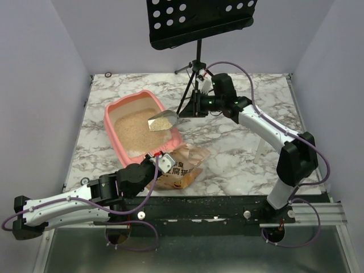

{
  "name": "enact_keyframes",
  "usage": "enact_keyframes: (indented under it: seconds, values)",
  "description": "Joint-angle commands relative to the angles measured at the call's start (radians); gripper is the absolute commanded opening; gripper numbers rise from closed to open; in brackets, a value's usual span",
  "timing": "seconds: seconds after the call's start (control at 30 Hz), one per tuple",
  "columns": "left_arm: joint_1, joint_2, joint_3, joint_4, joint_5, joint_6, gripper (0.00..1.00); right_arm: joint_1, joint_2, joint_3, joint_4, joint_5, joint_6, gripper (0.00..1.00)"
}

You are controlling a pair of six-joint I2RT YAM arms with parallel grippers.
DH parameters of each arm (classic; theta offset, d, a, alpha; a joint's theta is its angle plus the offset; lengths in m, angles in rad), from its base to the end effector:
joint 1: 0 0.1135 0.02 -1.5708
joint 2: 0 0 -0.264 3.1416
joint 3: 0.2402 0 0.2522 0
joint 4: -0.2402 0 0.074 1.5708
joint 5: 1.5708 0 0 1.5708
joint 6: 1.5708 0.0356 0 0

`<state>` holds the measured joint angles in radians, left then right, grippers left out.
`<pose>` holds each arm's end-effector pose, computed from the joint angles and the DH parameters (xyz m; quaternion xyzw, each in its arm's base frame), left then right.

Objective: Fill the litter box with clean litter

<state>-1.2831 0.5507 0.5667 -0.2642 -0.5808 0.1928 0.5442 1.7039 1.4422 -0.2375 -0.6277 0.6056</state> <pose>0.0583 -0.1283 0.2901 0.3786 0.6777 -0.1119 0.6203 0.3292 0.2237 0.3205 -0.1324 0.8223 0.4868 0.2632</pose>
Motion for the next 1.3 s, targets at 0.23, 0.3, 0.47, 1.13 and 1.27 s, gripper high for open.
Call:
enact_keyframes:
  seconds: [0.23,0.3,0.47,1.13,1.27]
  values:
    - [0.004,-0.028,0.044,0.017,-0.033,-0.009,0.00,0.184,0.118,0.202,-0.163,0.285,-0.323,0.01]
    - [0.002,-0.031,0.044,0.017,-0.031,-0.009,0.00,0.212,0.128,0.219,-0.175,0.338,-0.378,0.01]
    - [0.002,-0.034,0.044,0.017,-0.028,-0.009,0.00,0.270,0.128,0.218,-0.138,0.411,-0.510,0.01]
    - [0.004,-0.021,0.041,0.025,-0.028,-0.006,0.00,0.330,-0.090,0.034,0.121,0.425,-0.848,0.01]
    - [0.005,-0.011,0.042,0.022,-0.028,-0.004,0.00,0.329,-0.113,0.012,0.118,0.467,-0.859,0.00]
